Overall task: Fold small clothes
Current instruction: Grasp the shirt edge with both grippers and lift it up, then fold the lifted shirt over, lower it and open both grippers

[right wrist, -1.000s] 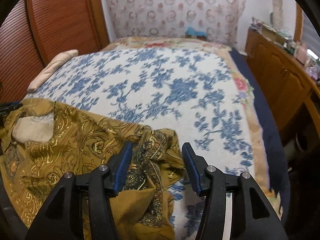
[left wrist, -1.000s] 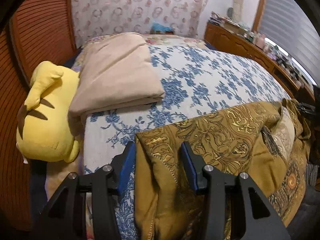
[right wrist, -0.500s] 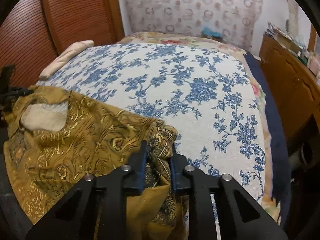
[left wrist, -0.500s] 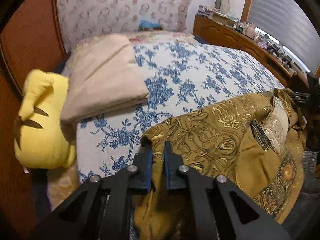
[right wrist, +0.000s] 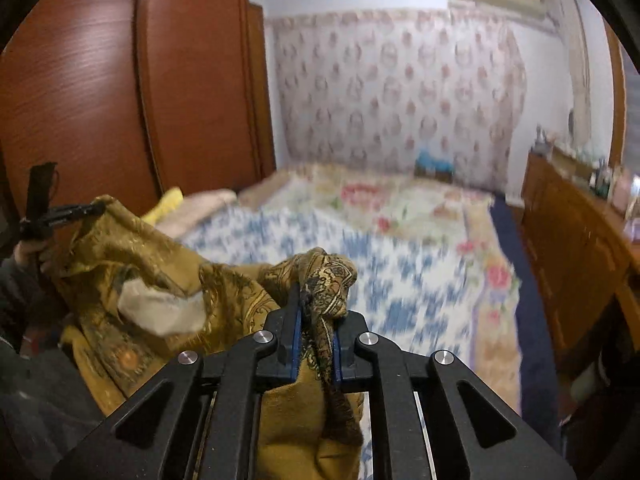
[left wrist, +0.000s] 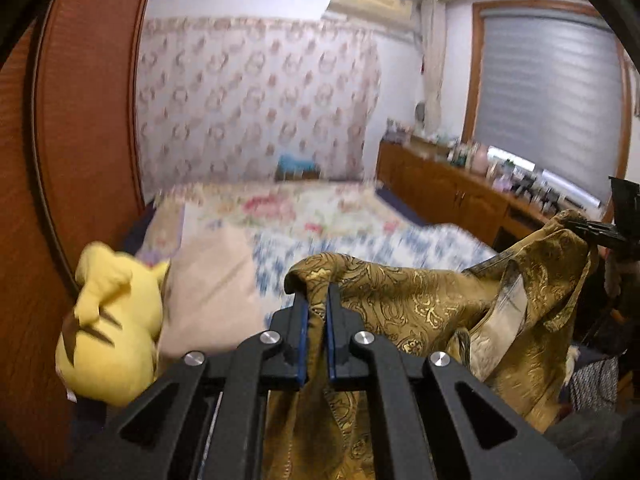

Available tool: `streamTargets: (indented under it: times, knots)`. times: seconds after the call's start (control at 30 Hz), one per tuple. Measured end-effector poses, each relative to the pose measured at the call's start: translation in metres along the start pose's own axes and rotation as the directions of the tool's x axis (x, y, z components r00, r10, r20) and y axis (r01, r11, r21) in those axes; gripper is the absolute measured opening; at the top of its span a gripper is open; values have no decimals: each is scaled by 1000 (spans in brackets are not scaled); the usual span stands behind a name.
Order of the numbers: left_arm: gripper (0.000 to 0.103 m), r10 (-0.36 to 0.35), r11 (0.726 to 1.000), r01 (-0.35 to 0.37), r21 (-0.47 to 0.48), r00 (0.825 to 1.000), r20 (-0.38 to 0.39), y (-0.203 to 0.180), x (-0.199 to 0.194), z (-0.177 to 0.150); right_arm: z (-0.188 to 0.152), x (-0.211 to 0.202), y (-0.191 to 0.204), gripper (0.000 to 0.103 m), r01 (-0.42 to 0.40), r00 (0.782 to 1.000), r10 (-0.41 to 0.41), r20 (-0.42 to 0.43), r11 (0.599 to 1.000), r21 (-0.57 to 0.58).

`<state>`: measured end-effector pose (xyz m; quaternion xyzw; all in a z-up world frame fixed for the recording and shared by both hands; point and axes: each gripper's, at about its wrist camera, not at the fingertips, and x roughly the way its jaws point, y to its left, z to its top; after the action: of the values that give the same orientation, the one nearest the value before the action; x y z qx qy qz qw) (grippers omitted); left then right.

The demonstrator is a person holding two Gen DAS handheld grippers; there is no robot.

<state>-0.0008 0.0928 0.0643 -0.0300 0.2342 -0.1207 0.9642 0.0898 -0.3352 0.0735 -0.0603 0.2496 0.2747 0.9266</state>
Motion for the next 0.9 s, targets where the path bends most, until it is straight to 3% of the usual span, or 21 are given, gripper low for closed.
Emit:
streamTargets:
  times: [0.17,0.5,0.6,0.7,0.9]
  knots:
    - [4,-19,1000,17,14,991,130,-2,-35,45,43,-42,15,8,9,993,-2,121,998,-55]
    - [4,5,996,-34,84,947,321,9,-70,153,146,-96,22,8,100,957,-60,286,986,-130]
    - [4,27,995,-57,84,947,320,19,-55,173,173,-88,9,8,158,951,-115,286,979,-132]
    - [4,78,991,-104,81,958,275,33,-16,181,187,-64,-11,8,178,957,-143,251,976,-123]
    - [5,133,988,-141,66,985,109,52,90,149,163,46,-65,8,178,980,-172,96,982,-61]
